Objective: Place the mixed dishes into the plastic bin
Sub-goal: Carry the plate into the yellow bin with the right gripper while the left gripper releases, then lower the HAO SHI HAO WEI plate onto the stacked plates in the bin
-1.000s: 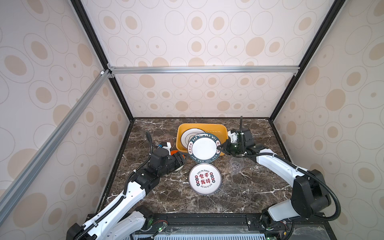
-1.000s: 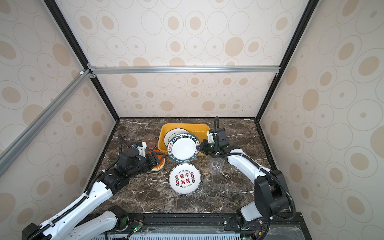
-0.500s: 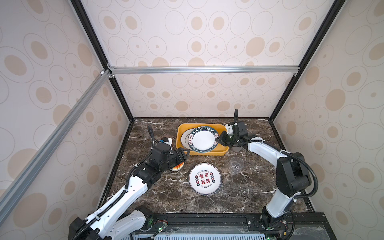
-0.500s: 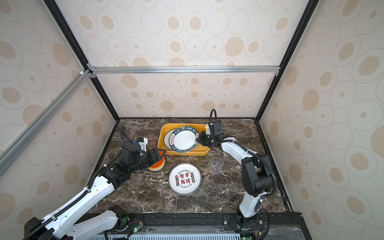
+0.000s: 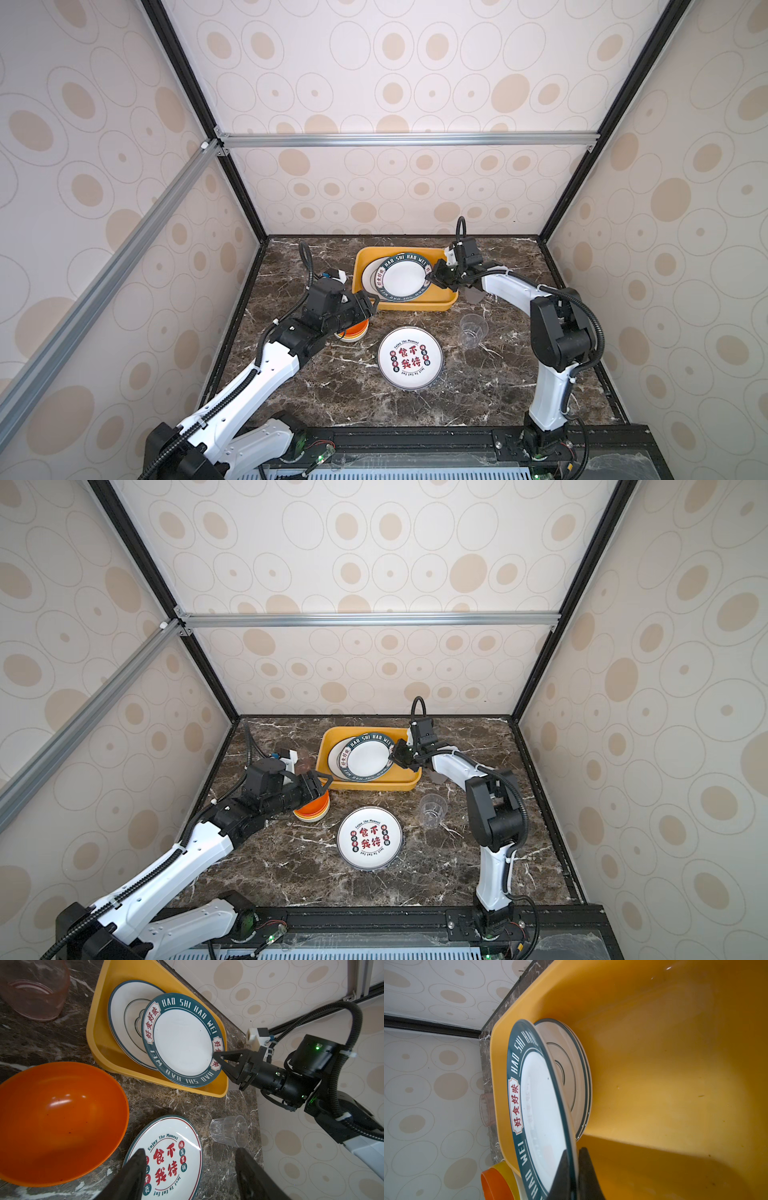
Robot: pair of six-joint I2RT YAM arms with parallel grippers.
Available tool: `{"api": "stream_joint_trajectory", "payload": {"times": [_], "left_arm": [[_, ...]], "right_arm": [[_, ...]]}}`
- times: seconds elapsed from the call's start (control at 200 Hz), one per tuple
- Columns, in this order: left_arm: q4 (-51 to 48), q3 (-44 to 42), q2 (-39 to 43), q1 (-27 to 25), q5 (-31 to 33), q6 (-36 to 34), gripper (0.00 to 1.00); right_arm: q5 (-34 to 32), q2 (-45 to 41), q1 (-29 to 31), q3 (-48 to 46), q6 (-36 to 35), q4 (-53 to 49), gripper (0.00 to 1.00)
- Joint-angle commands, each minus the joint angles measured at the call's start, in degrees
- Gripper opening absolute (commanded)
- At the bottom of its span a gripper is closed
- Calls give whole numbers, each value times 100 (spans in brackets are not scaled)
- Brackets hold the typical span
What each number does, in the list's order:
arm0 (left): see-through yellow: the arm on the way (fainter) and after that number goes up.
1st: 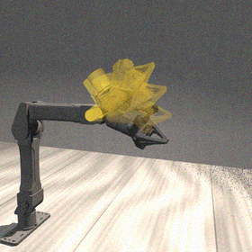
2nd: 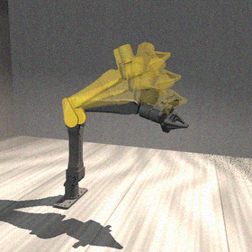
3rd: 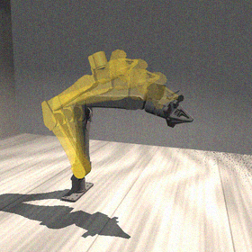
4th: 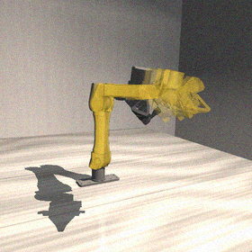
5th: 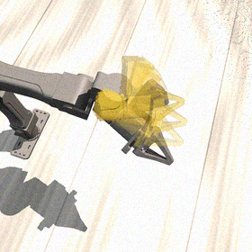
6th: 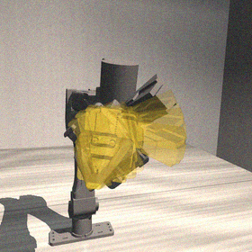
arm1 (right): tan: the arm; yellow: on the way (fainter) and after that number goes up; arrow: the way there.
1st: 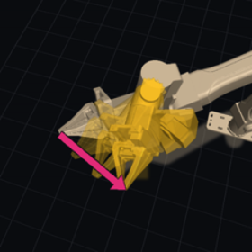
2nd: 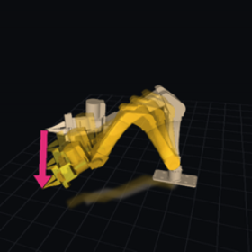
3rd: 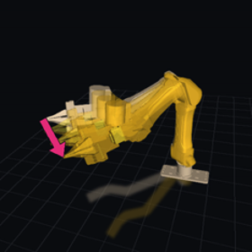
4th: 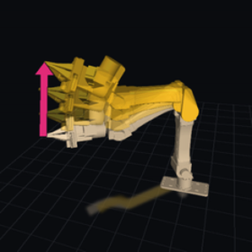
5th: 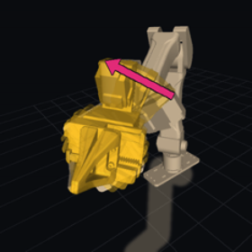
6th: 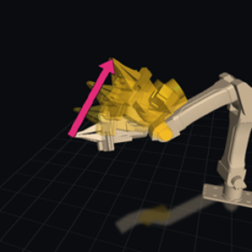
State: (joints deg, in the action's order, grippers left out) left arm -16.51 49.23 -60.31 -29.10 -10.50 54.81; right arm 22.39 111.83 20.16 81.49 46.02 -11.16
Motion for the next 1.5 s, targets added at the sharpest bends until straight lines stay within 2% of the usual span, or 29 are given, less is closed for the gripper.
{"api": "stream_joint_trajectory", "payload": {"times": [0.0, 0.535, 1.496], "left_arm": [[-72, 105, 20, 76, -8, -85, 67], [56, -164, 116, 119, -126, 39, 67], [156, -469, 265, 161, -180, 147, 67]], "right_arm": [[23, 116, -21, 286, 46, 186, 1], [-22, 610, 33, 769, 54, 143, 2], [-77, 1090, 79, 956, 99, 315, 4]]}}
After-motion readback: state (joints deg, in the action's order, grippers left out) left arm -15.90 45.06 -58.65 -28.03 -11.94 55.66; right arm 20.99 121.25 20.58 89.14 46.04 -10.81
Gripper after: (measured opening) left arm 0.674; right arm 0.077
